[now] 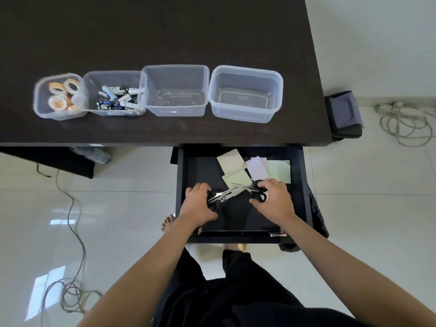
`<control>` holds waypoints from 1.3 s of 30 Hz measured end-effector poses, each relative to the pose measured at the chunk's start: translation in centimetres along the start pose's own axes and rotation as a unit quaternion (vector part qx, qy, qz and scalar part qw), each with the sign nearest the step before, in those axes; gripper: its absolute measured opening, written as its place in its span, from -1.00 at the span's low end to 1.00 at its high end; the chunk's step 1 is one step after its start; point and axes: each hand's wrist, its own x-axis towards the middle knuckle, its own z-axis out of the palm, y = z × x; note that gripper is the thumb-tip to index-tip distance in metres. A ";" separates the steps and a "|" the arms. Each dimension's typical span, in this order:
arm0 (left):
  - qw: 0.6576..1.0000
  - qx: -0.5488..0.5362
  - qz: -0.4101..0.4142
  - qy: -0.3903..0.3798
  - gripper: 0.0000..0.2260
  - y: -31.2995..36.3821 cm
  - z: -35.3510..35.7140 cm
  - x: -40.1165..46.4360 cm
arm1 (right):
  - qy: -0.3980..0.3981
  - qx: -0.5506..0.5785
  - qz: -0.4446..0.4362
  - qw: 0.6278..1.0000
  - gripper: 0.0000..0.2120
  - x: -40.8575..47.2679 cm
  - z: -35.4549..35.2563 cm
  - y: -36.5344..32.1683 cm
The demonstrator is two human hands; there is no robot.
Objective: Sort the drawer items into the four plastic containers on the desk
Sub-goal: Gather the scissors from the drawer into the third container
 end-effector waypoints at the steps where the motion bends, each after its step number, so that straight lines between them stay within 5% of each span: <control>1: 1.000 -0.008 0.004 0.014 -0.38 0.1 -0.8 -0.3 | 0.008 0.012 -0.007 1.000 -0.58 0.2 -0.3 -0.8; 16: 0.983 -0.087 0.044 0.158 -0.43 -7.8 -20.0 -1.0 | 0.140 0.084 -0.119 0.979 -0.57 3.6 0.9 -20.2; 27: 0.983 0.017 0.128 0.133 -0.49 -6.8 -31.4 4.3 | 0.261 0.096 -0.092 0.956 -0.55 6.7 -0.2 -28.4; 39: 0.977 0.114 0.174 0.036 -0.52 0.0 -30.7 13.6 | 0.305 0.020 -0.018 0.952 -0.58 11.7 -4.7 -27.9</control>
